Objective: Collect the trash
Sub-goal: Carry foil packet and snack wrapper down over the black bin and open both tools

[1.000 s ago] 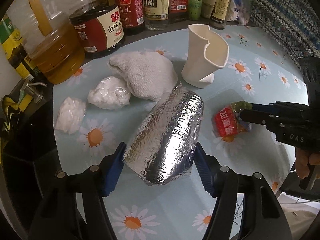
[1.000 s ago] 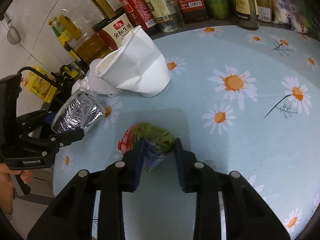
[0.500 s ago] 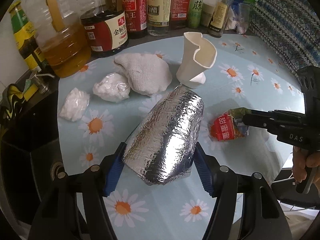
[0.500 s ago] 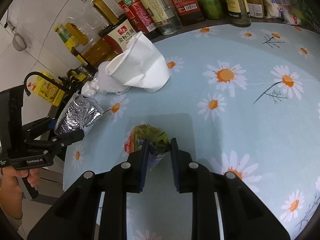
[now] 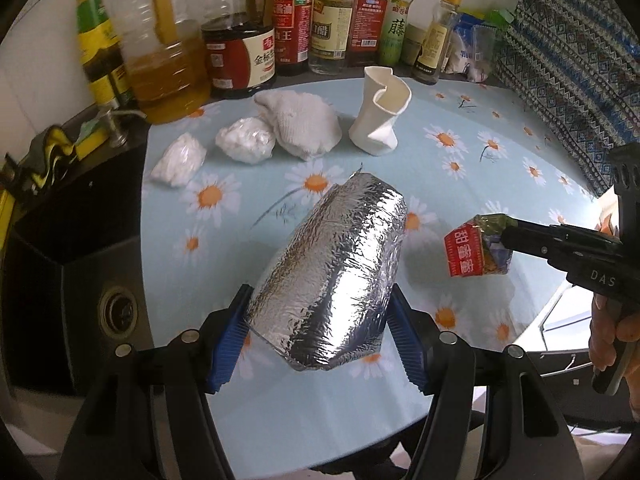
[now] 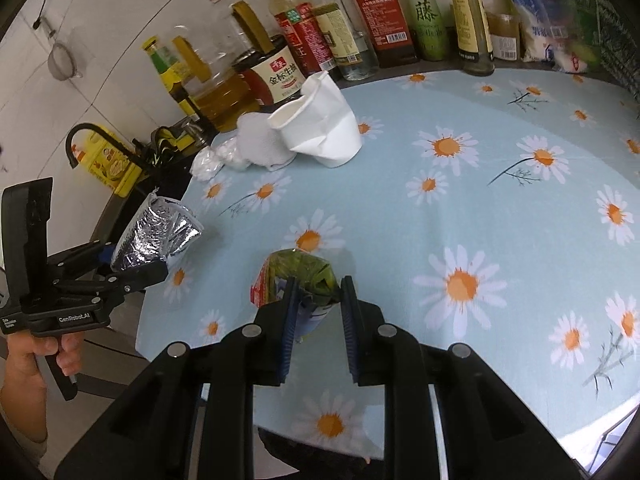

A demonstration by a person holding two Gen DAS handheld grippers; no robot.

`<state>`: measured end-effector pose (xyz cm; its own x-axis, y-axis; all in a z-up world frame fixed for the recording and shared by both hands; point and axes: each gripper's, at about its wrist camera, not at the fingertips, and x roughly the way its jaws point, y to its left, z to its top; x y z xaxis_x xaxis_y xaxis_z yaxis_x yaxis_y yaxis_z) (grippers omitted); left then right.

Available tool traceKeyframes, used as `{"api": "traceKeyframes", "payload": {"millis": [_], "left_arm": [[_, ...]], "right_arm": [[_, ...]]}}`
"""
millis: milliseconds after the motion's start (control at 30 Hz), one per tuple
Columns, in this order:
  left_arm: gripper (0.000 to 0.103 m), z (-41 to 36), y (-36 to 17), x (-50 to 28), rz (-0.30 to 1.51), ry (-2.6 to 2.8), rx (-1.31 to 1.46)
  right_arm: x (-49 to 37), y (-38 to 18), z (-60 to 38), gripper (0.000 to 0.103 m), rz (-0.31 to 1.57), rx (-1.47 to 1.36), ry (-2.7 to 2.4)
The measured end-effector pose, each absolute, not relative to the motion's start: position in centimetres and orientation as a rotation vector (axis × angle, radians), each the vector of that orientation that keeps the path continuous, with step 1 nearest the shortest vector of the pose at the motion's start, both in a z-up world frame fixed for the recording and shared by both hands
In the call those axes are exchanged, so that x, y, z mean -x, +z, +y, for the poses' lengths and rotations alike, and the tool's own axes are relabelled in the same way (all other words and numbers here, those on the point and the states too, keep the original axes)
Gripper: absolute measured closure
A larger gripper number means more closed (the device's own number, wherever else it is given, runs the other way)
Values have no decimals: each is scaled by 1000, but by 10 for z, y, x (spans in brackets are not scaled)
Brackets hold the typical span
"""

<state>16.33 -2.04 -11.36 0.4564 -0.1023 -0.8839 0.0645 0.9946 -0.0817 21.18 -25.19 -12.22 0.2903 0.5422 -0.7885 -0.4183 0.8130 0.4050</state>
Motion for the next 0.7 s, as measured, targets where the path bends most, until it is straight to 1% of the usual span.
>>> {"api": "traceKeyframes", "payload": {"millis": [433, 700], "left_arm": [[39, -24, -112, -85, 1078, -91, 100], [39, -23, -116, -39, 1078, -85, 133]], "right_arm": [[-145, -102, -244, 80, 1079, -66, 661], [-105, -99, -234, 80, 1081, -46, 685]]}}
